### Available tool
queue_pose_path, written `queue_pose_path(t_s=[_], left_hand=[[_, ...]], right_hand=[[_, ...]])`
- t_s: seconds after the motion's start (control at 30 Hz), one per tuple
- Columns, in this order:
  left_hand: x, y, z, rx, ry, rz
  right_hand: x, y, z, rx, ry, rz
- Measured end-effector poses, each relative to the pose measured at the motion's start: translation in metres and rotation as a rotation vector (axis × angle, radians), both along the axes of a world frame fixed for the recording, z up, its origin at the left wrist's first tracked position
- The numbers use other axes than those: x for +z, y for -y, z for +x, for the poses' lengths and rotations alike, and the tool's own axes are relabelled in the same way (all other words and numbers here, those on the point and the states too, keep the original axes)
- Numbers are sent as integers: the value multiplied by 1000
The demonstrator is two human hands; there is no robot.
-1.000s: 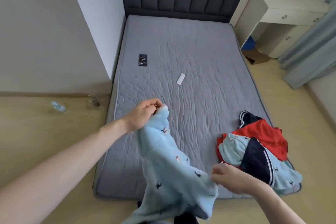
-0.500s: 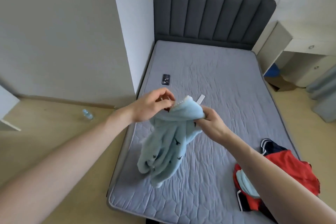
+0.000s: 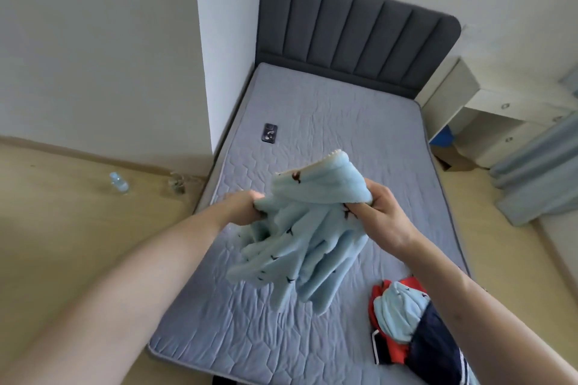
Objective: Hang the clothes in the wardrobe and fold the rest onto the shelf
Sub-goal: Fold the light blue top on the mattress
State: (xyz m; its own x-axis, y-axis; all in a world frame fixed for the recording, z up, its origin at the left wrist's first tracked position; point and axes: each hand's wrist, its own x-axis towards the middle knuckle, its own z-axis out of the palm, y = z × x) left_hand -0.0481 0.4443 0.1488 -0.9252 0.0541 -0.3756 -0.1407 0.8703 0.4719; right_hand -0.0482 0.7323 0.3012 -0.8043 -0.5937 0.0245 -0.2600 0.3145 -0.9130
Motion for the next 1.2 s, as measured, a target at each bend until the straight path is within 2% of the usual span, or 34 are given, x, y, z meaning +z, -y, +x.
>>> queue_pose_path(t_s=[0.03,0.07,0.17,0.23,0.33,0.43,0.53,0.6,0.7,0.8,0.87,0.97,1.03,1.13,1.2], left_hand=[[-2,8,-1,35,-50,-91],[-2,17,0,76,-112,-81],[5,34,20,251,-234,215],[9,37,42,230,-254,226],[12,33,76,131,-213,167],[4,38,97,-4,-73,76],[-11,48,96,-180,76,-178],[-27,54,84,-177,80,-286],[-62,62,53,-63,29,-312],[-108,77,13,240,42,-88],[-142,88,-15,372,4,-37],[-202,109,-61,415,-163,-148],[-246,128,-90,466,-217,-222],[-315,141,-115,519,-196,-397],[-359,125,-115,485,-144,-382]], right_hand=[[-5,-13,-5,-109,-28,25],[-10,-27,-9,-231,-66,50],[-31,-74,-5,-493,-127,131],[-48,-101,7,-574,-115,192],[-67,-131,22,-657,-102,204],[-83,-139,22,-677,-71,261],[-113,-128,1,-644,-29,342],[-141,-113,-23,-620,22,376],[-190,-88,-66,-605,41,404],[-243,-61,-120,-610,31,419],[-284,-44,-158,-601,-12,432],[-351,-17,-211,-574,-27,470],[-401,-2,-232,-584,59,494],[-475,3,-227,-584,163,552],[-524,-10,-203,-571,219,615]])
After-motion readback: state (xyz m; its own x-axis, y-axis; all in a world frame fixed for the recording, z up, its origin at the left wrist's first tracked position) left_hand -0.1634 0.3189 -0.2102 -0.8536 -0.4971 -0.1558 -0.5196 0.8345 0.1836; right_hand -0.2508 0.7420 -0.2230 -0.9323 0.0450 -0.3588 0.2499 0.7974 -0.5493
